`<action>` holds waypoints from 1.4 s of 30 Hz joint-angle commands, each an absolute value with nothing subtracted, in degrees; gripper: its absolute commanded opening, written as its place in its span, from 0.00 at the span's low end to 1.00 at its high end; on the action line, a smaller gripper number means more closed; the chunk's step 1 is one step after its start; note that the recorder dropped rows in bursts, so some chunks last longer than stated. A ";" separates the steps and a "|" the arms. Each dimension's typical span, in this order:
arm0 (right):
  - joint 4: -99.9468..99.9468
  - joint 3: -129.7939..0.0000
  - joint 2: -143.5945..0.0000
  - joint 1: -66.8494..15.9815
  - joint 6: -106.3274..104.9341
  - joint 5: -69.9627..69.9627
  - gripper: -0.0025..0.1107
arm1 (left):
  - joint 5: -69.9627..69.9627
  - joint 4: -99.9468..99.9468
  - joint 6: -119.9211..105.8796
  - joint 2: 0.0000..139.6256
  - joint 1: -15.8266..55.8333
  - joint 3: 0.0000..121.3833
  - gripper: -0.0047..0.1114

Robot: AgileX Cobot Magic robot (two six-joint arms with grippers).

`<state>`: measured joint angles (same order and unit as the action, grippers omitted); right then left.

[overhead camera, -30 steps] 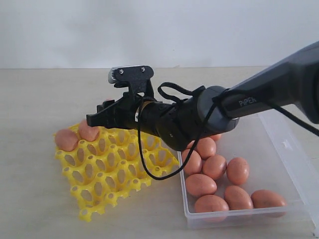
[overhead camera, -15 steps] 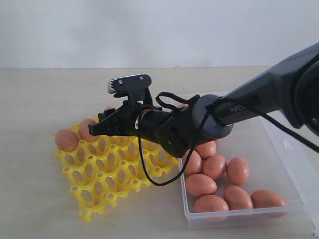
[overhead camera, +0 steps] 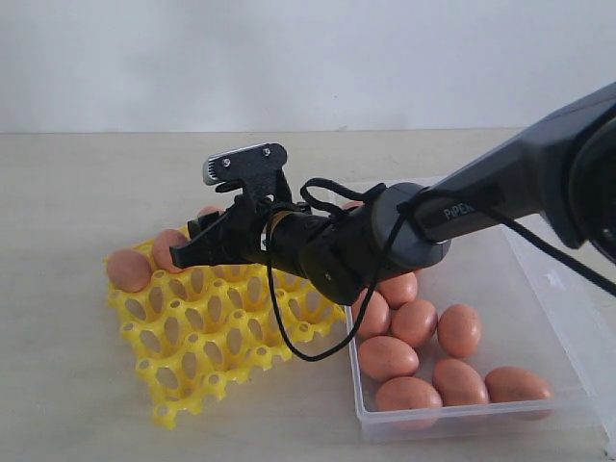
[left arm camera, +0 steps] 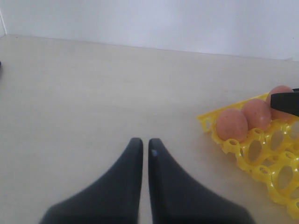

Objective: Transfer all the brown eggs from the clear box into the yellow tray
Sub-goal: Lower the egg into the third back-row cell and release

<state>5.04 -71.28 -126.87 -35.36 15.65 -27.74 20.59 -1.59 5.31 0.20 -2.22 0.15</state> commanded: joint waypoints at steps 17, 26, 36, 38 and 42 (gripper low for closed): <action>5.41 -71.47 -124.58 -34.83 14.47 -26.08 0.40 | 20.37 -1.46 5.04 0.00 -2.40 0.00 0.08; 9.56 -71.47 -124.58 -34.83 14.20 -23.80 0.40 | 20.37 -1.46 5.04 0.00 -2.40 0.00 0.08; 11.14 -71.47 -124.58 -34.83 12.43 -23.47 0.56 | 20.37 -1.46 5.04 0.00 -2.40 0.00 0.08; 11.14 -71.47 -124.58 -34.83 12.43 -23.47 0.56 | 20.37 -1.46 5.04 0.00 -2.40 0.00 0.08; 11.03 -71.47 -123.70 -34.83 12.28 -23.34 0.56 | 20.37 -1.46 5.04 0.00 -2.40 0.00 0.08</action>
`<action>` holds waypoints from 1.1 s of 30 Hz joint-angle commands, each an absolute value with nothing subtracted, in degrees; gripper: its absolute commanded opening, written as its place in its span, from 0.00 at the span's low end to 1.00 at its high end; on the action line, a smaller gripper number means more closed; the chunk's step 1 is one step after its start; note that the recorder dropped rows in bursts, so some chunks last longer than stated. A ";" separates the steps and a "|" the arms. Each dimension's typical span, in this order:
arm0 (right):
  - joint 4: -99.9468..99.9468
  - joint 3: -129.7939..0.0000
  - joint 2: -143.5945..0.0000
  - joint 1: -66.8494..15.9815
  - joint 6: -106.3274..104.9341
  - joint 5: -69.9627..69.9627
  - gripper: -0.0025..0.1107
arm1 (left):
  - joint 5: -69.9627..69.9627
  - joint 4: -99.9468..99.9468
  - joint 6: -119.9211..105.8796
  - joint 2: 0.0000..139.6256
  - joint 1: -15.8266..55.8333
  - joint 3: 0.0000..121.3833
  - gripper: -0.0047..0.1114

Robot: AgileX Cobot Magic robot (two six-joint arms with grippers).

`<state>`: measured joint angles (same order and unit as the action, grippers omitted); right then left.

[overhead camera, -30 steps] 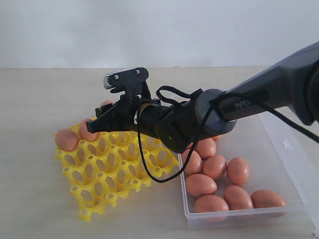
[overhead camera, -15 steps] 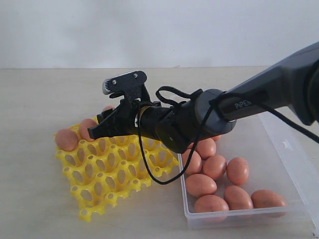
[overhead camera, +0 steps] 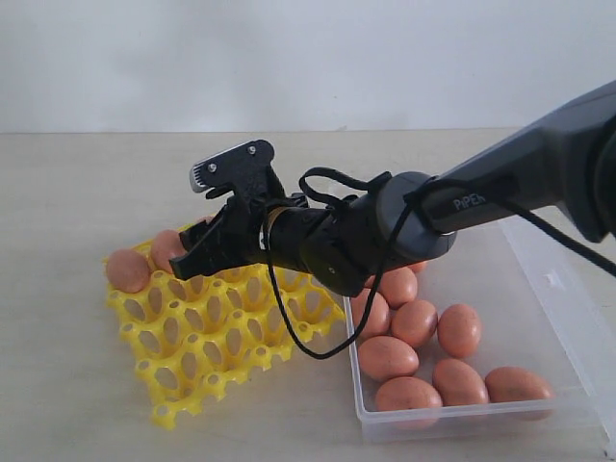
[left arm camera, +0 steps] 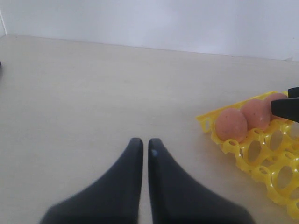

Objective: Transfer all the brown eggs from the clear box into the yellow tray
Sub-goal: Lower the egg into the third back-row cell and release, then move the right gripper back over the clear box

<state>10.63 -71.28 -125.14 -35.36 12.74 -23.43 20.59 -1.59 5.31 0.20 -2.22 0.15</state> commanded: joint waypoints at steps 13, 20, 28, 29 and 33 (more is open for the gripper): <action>11.15 -71.47 -100.76 -34.83 7.19 15.85 0.06 | 20.37 -1.46 5.04 0.00 -2.40 0.00 0.08; 20.24 -71.47 -93.67 -34.83 3.12 45.46 0.02 | 20.37 -1.46 5.04 0.00 -2.40 0.00 0.08; 28.46 -71.36 -92.62 -26.06 10.29 66.13 0.02 | 20.37 -1.46 5.04 0.00 -2.40 0.00 0.08; 24.71 -71.36 -92.62 -23.35 8.77 65.37 0.02 | 20.37 -1.46 5.04 0.00 -2.40 0.00 0.08; 6.68 -71.36 -92.62 -12.65 -1.29 63.80 0.02 | 20.37 -1.46 5.04 0.00 -2.40 0.00 0.08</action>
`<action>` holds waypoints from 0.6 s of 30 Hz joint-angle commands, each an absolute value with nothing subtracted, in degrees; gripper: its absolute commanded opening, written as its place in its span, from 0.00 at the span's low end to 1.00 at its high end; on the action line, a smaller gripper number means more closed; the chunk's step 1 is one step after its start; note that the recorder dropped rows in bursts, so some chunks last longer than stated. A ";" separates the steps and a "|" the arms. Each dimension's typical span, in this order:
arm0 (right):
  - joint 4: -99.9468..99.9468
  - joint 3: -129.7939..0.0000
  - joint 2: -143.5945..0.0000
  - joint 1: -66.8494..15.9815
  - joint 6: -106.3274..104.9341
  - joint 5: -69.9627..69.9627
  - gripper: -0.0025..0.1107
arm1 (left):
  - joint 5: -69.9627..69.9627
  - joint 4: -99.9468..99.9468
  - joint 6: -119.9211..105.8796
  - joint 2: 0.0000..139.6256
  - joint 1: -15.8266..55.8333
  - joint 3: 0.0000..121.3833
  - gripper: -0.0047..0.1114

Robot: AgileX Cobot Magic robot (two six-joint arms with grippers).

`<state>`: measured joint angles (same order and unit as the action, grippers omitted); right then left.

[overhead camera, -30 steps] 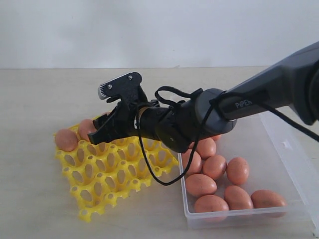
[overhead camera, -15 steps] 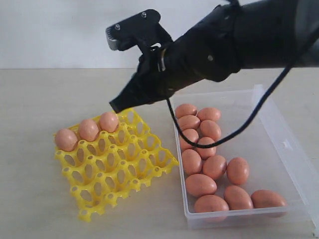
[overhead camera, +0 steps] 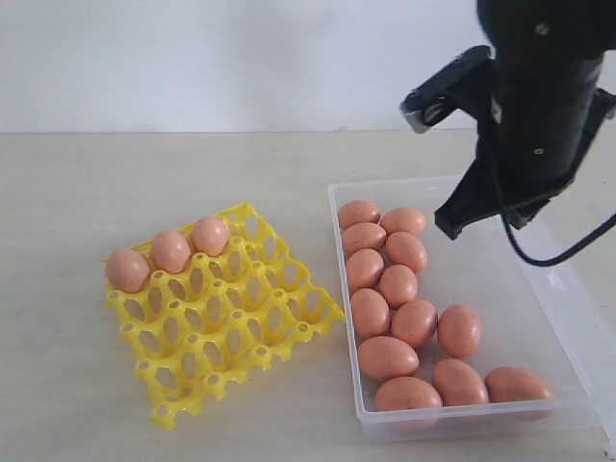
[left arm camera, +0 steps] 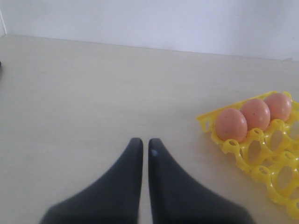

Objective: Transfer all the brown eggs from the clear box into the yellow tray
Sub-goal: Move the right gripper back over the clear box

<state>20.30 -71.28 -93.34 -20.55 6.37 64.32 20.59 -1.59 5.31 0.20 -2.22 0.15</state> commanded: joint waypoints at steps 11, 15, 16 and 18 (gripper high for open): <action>-14.01 -71.36 -93.94 -4.56 -4.93 61.20 0.53 | 20.37 -1.46 5.04 0.00 -2.40 0.00 0.08; -13.13 -70.82 -99.15 -4.56 3.03 61.79 0.53 | 20.37 -1.46 5.04 0.00 -2.40 0.00 0.08; -13.13 -70.33 -99.98 -4.56 3.15 61.46 0.53 | 20.37 -1.46 5.04 0.00 -2.40 0.00 0.08; -13.24 -68.73 -102.11 -4.56 4.18 58.66 0.53 | 20.37 -1.46 5.04 0.00 -2.40 0.00 0.08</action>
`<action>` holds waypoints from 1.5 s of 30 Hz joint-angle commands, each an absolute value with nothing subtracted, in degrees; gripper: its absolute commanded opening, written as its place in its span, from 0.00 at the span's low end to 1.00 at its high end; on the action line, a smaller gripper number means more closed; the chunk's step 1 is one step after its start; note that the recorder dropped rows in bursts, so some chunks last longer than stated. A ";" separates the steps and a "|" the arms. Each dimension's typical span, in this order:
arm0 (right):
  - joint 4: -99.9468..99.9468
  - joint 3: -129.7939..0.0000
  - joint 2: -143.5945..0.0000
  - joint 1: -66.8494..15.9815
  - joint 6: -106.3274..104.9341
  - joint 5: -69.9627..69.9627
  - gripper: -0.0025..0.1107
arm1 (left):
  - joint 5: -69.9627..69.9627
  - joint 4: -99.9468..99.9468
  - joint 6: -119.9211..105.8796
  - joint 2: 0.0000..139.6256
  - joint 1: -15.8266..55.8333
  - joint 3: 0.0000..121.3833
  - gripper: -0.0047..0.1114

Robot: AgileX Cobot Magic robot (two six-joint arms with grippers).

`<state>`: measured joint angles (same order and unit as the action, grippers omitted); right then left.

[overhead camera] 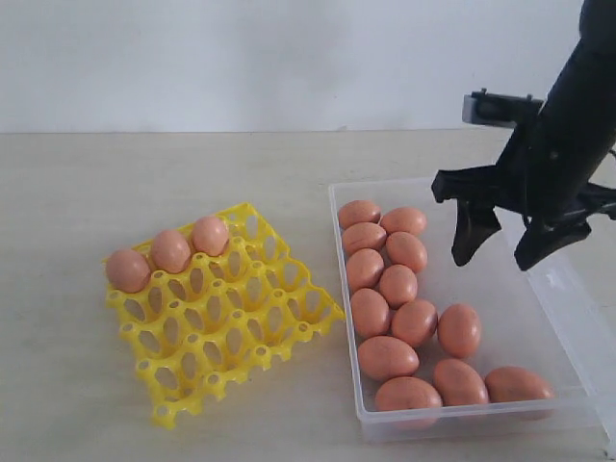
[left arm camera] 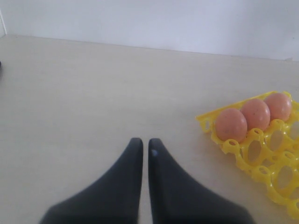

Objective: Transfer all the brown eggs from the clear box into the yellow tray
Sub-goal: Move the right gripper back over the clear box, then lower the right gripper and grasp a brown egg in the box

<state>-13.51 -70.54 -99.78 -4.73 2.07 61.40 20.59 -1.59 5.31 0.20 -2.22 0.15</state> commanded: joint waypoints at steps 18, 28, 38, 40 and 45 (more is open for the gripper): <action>-25.61 -53.66 -102.59 -4.56 6.09 38.95 0.53 | 20.37 -1.46 5.04 0.00 -2.40 0.00 0.08; -26.33 -53.66 -102.59 -4.56 4.93 38.69 0.53 | 20.37 -1.46 5.04 0.00 -2.40 0.00 0.08; -26.44 -53.66 -102.59 -4.56 2.73 39.15 0.38 | 20.37 -1.46 5.04 0.00 -2.40 0.00 0.08; -26.44 -53.66 -102.59 -4.56 2.43 39.51 0.38 | 20.37 -1.46 5.04 0.00 -2.40 0.00 0.08; -26.44 -53.66 -102.59 -4.56 2.43 39.64 0.37 | 20.37 -1.46 5.04 0.00 -2.40 0.00 0.08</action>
